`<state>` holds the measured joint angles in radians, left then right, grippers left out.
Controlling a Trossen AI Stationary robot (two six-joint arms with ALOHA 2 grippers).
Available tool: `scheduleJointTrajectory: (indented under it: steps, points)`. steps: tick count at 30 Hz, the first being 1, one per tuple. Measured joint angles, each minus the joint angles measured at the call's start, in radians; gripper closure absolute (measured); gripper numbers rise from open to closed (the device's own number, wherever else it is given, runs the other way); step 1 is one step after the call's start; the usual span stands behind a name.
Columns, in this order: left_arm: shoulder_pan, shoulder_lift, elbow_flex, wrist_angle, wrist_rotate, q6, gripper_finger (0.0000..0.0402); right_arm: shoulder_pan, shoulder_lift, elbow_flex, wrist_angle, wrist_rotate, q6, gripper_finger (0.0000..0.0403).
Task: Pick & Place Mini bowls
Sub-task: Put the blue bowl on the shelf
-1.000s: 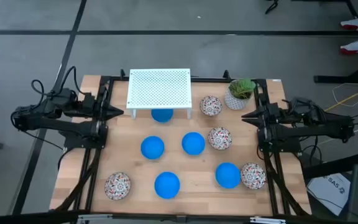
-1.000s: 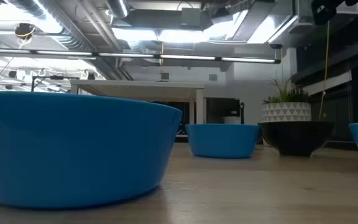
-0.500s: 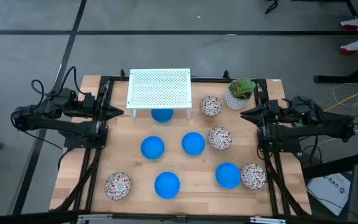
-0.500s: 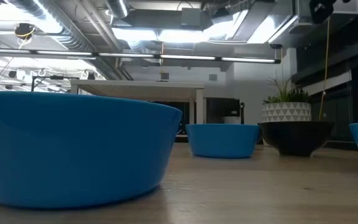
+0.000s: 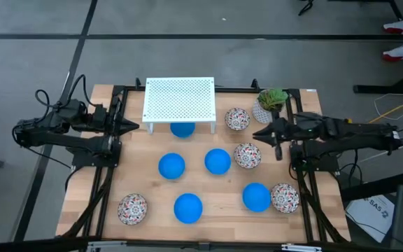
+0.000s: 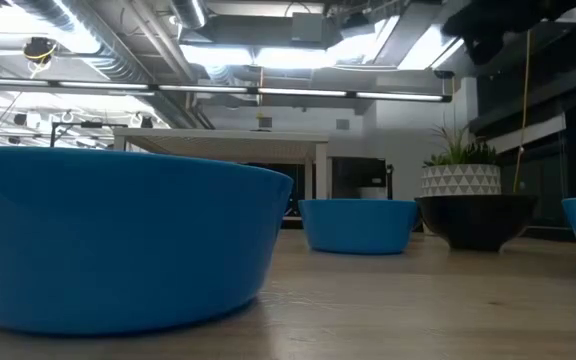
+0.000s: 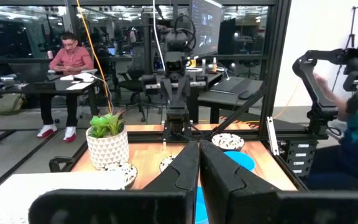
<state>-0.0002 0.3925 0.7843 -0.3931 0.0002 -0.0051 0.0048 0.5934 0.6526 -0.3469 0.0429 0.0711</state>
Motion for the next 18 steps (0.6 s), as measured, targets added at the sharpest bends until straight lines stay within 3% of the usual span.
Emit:
scheduleJointTrajectory:
  steps: [18]
  points:
    - [0.0,0.0,0.0,0.0,0.0,0.0,0.0391,0.326,0.148,0.0,-0.01,-0.001,0.0,0.0347]
